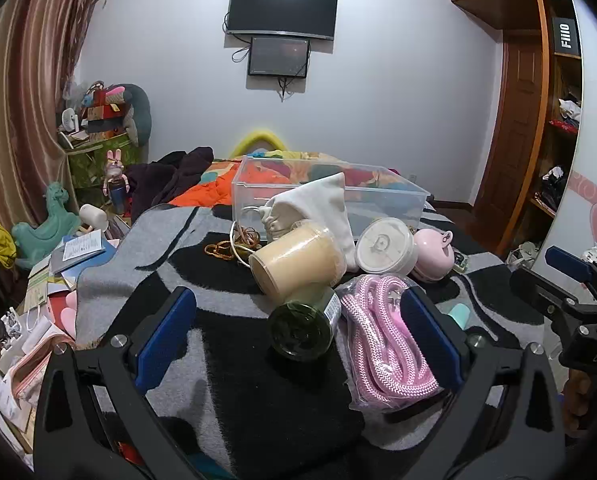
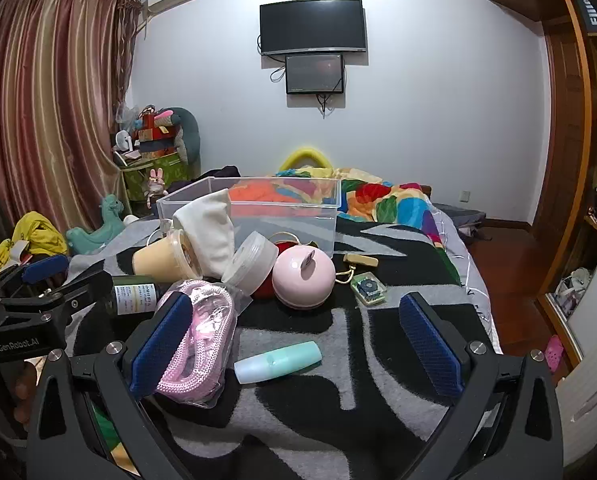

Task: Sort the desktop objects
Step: 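Grasp the bagged pink rope with the right tool while the left tool approaches the green bottle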

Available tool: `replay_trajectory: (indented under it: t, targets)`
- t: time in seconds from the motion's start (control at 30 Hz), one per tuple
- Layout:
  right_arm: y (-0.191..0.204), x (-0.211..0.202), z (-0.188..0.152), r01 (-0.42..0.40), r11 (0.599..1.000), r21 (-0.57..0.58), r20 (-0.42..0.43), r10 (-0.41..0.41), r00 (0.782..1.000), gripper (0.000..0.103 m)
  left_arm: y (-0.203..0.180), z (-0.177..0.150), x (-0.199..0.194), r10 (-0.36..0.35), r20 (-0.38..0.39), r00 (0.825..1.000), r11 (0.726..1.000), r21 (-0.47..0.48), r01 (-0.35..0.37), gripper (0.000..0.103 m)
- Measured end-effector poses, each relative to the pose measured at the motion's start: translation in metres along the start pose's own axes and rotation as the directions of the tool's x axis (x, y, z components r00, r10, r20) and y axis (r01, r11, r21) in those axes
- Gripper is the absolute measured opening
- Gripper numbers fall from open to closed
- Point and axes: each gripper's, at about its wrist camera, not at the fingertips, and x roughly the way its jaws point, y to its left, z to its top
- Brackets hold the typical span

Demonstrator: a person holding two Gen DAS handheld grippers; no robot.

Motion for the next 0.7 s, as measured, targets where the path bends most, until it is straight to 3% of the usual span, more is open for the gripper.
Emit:
replay_trajectory:
  t: [0.33, 0.5, 0.67, 0.7]
  targets:
    - [0.004, 0.006, -0.003, -0.012, 1.000, 0.011, -0.014, 0.012, 1.000, 0.103, 0.009, -0.001, 0.002, -0.009, -0.004, 1.000, 1.000, -0.023, 0.009, 0.103]
    - [0.015, 0.019, -0.005, -0.081, 0.996, 0.035, -0.056, 0.083, 0.995, 0.103, 0.018, -0.009, -0.004, 0.064, 0.061, 0.996, 0.998, -0.009, -0.064, 0.103]
    - [0.045, 0.042, -0.011, -0.140, 0.990, -0.018, -0.123, 0.136, 0.983, 0.103, 0.022, -0.009, -0.010, 0.054, 0.076, 0.996, 0.998, 0.029, -0.056, 0.103]
    - [0.051, 0.046, -0.013, -0.151, 0.988, -0.030, -0.134, 0.146, 0.980, 0.103, 0.024, -0.009, -0.011, 0.083, 0.086, 0.993, 0.996, 0.027, -0.086, 0.103]
